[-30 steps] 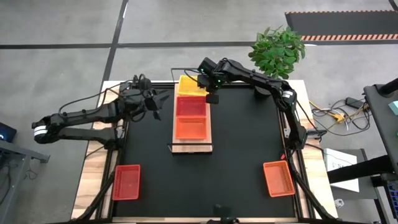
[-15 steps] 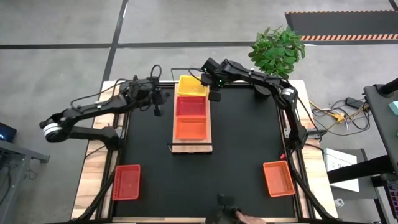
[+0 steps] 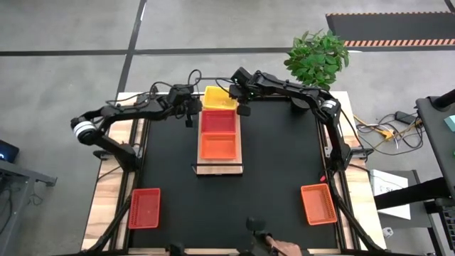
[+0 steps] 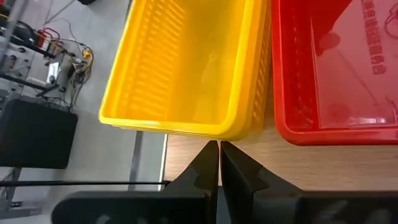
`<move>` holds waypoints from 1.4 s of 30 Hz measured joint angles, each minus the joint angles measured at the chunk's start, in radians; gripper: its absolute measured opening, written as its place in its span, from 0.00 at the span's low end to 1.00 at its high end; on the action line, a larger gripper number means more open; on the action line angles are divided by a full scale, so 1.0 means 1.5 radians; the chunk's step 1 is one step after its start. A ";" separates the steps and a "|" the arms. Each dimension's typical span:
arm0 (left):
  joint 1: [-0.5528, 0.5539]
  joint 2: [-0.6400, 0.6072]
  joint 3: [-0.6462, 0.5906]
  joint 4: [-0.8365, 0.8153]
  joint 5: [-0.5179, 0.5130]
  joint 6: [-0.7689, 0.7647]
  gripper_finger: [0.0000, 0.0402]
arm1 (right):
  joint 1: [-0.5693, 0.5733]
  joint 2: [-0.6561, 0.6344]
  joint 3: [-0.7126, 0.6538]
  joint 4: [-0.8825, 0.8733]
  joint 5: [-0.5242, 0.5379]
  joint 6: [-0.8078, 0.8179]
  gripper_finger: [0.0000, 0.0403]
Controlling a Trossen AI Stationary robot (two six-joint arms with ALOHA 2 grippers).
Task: Stack baskets on shelf by color
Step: Stack the yellow bin on top of the stacked yellow bins on the shelf, then stack the orange bin on top of the stacked orange bins on the shelf
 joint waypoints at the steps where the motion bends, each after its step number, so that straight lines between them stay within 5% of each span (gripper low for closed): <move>1: 0.000 0.006 0.003 0.000 0.000 0.000 0.00 | 0.000 0.000 0.000 0.007 0.000 -0.001 0.02; 20: 0.000 -0.013 0.007 -0.031 0.033 -0.018 0.00 | -0.001 0.000 0.000 0.057 0.002 -0.006 0.02; 29: 0.002 -0.013 0.006 -0.043 -0.068 -0.036 0.00 | 0.000 0.000 0.000 0.035 0.000 -0.004 0.02; 34: 0.002 -0.018 0.007 -0.086 -0.069 -0.036 0.00 | 0.000 -0.003 0.000 0.017 0.018 -0.009 0.02; 42: -0.016 -0.139 0.008 -0.193 -0.066 -0.071 0.00 | 0.010 -0.056 0.000 -0.101 0.021 0.035 0.02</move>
